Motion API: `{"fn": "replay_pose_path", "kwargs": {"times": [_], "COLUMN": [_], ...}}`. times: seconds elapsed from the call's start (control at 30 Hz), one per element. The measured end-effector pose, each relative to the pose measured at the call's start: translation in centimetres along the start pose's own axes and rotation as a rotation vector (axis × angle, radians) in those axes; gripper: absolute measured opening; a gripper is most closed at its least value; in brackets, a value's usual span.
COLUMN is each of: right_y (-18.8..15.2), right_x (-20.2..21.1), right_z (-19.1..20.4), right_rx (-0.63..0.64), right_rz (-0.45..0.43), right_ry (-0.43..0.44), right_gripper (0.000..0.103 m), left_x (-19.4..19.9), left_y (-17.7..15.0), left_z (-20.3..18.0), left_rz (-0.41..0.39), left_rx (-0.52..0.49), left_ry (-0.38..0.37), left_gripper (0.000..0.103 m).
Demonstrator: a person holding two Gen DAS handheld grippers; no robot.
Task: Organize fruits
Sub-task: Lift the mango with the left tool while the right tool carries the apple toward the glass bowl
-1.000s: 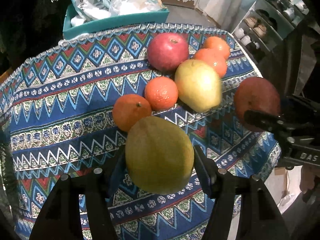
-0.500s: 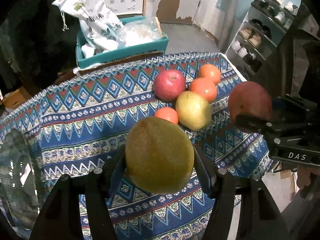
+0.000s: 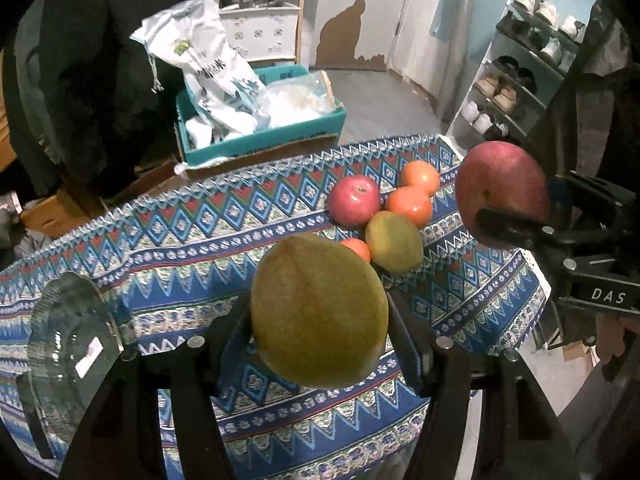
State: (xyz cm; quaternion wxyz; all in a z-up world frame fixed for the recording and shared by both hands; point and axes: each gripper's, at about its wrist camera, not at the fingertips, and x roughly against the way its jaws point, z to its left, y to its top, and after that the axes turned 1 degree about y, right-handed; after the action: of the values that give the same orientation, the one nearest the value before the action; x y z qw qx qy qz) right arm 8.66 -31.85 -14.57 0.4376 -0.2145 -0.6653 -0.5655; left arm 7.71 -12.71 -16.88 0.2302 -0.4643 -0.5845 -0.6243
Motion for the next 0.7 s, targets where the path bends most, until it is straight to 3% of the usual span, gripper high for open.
{"fn": "replay_pose_path", "kwargs": {"times": [0.7], "right_y": [4.6], "right_x": [2.5], "right_z": [6.7], "right_rx": [0.093], "right_rz": [-0.097], "right_ry": [0.087], "right_gripper": [0.071], "left_x": [7.2], "left_y": [-0.5], "left_z": [7.9], "left_rz": [-0.063], "left_rx": [0.055], "left_ry": [0.046], "left_gripper": [0.066]}}
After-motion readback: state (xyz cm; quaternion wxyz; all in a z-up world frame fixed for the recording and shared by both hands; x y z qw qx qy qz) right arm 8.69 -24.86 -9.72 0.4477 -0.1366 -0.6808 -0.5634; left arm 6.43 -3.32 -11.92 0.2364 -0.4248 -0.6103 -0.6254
